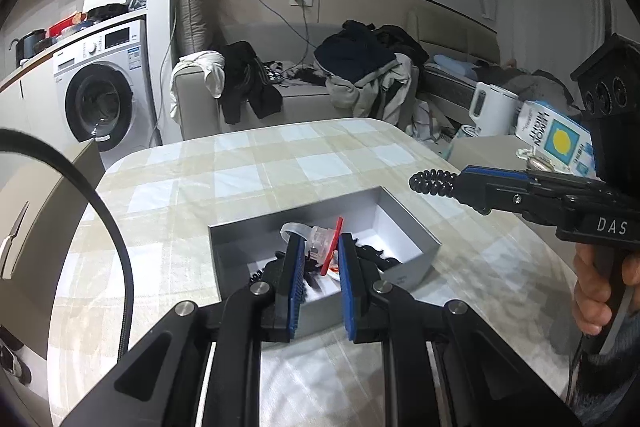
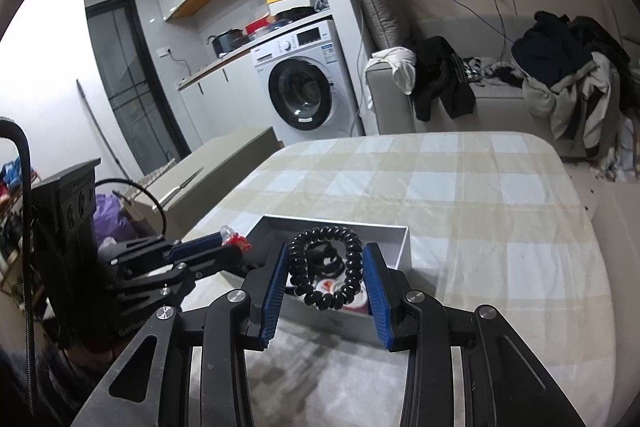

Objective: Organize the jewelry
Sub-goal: 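Lower the bracelet and clip into the silver box and open both grippers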

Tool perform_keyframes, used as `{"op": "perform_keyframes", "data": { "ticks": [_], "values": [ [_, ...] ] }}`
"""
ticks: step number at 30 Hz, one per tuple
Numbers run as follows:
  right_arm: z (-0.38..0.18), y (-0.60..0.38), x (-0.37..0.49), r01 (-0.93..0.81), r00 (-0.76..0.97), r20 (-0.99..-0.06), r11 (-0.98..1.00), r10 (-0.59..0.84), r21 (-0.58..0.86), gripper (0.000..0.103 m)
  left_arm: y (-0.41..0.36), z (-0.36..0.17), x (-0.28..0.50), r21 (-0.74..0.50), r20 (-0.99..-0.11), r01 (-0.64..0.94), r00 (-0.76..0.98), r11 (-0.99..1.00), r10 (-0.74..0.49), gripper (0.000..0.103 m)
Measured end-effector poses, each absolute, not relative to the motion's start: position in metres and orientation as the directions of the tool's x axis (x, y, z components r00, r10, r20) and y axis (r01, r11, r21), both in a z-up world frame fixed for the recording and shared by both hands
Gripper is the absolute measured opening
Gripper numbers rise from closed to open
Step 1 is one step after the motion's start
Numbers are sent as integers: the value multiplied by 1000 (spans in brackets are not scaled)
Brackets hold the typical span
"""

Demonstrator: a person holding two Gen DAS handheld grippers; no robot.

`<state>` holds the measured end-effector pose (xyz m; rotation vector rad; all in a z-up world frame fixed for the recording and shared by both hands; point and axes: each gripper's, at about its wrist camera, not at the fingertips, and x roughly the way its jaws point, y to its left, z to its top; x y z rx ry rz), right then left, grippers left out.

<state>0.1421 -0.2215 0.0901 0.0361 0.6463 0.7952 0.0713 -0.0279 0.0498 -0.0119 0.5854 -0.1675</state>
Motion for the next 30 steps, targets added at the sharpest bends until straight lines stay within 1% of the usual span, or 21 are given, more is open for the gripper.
{"op": "perform_keyframes", "data": {
  "ticks": [4,12,15,20,30],
  "values": [
    [85,-214,152,-638,516,-530,715,673,285,37,-24,45,80,-64,-556,130,819,989,-144,12],
    [62,-203,175,-597,493,-570,732,658,328,37,-14,32,91,-82,-586,89,802,993,-120,12],
    [56,-201,178,-581,513,-570,748,642,320,37,-11,29,94,-81,-592,70,799,994,-104,12],
    [46,-194,183,-579,494,-597,751,632,317,37,-9,25,96,-79,-603,56,792,995,-93,12],
    [40,-185,183,-587,481,-611,749,629,308,37,-9,22,98,-59,-613,53,786,997,-78,12]
  ]
}}
